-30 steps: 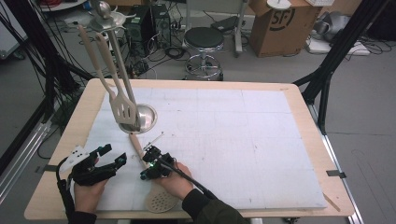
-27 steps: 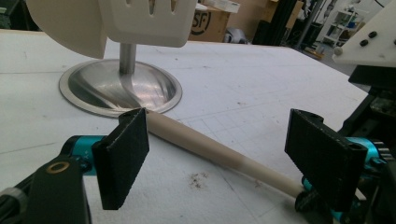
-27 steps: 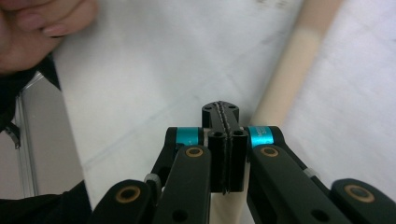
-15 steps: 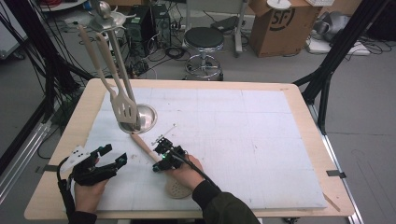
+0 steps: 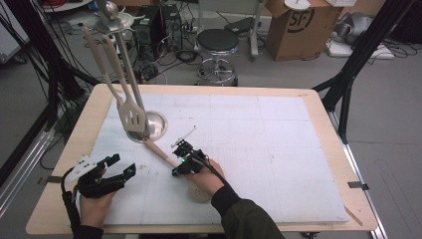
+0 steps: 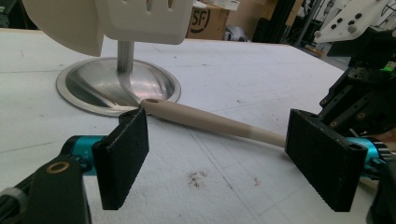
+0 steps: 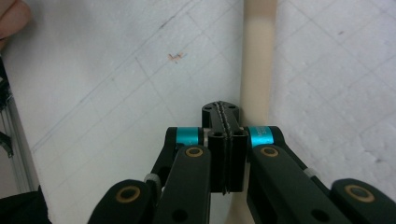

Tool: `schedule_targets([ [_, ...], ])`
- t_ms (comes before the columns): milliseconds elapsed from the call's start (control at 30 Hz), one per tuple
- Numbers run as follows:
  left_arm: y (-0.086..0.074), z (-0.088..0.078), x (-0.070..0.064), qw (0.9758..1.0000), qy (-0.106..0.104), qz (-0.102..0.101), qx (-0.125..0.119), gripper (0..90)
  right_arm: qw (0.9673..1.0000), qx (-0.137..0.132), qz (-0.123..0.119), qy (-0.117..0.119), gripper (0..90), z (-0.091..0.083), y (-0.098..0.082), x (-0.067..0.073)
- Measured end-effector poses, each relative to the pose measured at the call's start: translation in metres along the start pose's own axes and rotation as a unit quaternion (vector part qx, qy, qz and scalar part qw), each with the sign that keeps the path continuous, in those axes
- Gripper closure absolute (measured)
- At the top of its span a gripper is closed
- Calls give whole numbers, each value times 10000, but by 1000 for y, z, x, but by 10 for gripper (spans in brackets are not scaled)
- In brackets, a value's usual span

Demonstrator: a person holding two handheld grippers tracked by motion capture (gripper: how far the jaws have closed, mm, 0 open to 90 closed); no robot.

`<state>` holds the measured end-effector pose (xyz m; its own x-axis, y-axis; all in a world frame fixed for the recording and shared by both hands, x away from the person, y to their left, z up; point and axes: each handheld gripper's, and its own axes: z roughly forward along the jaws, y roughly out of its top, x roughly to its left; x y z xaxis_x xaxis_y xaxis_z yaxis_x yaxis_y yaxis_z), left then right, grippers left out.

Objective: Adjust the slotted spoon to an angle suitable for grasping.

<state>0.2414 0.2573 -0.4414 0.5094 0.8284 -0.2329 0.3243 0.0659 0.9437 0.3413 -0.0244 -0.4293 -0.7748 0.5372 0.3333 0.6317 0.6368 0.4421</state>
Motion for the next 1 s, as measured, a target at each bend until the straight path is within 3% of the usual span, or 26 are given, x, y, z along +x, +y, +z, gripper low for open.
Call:
schedule_targets([
  [333,0,0,-1,10000,-3,6,-4,222,9997,41,83,-216,900,-12,-7,-18],
  [467,0,1,-2,10000,-17,18,36,223,9997,-36,183,-139,900,-18,-13,-29],
  [1000,0,1,-1,10000,3,28,33,222,9994,-103,321,-127,900,-26,-20,-39],
])
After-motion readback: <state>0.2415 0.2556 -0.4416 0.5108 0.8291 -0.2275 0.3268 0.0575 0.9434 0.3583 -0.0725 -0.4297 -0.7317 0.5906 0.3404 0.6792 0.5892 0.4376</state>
